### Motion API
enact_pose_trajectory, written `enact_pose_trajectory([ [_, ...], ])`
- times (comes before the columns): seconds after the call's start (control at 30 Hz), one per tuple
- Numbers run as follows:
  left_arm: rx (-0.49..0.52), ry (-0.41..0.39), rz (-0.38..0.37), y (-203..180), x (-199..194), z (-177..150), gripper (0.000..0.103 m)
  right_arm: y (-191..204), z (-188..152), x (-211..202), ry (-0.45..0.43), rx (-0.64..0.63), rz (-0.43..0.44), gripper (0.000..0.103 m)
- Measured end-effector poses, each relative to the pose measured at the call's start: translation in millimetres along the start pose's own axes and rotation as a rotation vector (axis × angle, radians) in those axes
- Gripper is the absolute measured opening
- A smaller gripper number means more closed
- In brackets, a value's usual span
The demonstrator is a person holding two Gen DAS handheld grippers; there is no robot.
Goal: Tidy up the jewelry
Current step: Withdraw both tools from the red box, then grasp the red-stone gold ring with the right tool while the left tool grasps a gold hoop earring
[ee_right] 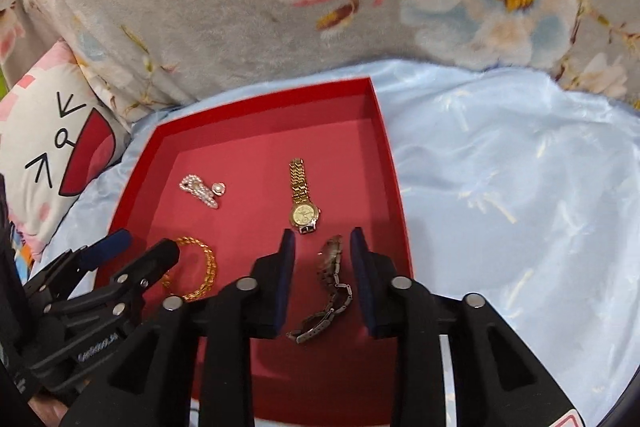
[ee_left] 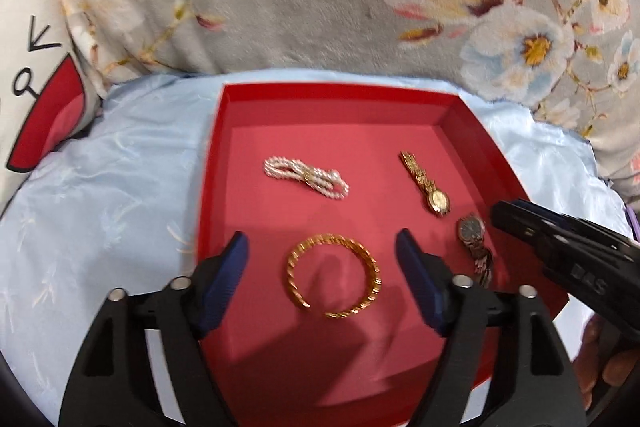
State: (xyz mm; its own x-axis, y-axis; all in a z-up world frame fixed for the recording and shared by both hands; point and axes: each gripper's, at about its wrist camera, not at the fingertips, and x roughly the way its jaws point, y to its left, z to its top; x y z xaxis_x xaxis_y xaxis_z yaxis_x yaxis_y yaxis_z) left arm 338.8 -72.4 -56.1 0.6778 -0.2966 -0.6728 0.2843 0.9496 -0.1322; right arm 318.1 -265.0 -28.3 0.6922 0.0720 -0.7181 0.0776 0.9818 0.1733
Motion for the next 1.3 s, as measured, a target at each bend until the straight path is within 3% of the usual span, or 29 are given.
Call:
enact_pose_trajectory([
  [0.07,-0.004,-0.008,0.019,1.7,-10.1,-0.6,0.080,0.6,-4.1,-15.7,-0.015,-0.002,0.013,0.031],
  [0.33,-0.035,-0.004,0.033,21.1,-65.4,-29.8,0.080,16.0,-49.4,-85.7,-0.037,-0.039,0.042,0.035],
  [0.7,-0.036,0.065,0.029,29.1,-125.5,-107.6,0.080,7.7,-130.3,-140.7,0.047,-0.023,0.002,0.035],
  [1.0,-0.034,0.125,-0.003,17.8,-146.4,-153.2,0.080,-3.6,-172.8,-152.5,0.116,0.010,-0.013,0.035],
  [1.3,-0.029,0.156,-0.018,9.3,-152.3,-172.8,0.080,-15.2,-185.6,-147.7,0.126,0.014,-0.065,0.035],
])
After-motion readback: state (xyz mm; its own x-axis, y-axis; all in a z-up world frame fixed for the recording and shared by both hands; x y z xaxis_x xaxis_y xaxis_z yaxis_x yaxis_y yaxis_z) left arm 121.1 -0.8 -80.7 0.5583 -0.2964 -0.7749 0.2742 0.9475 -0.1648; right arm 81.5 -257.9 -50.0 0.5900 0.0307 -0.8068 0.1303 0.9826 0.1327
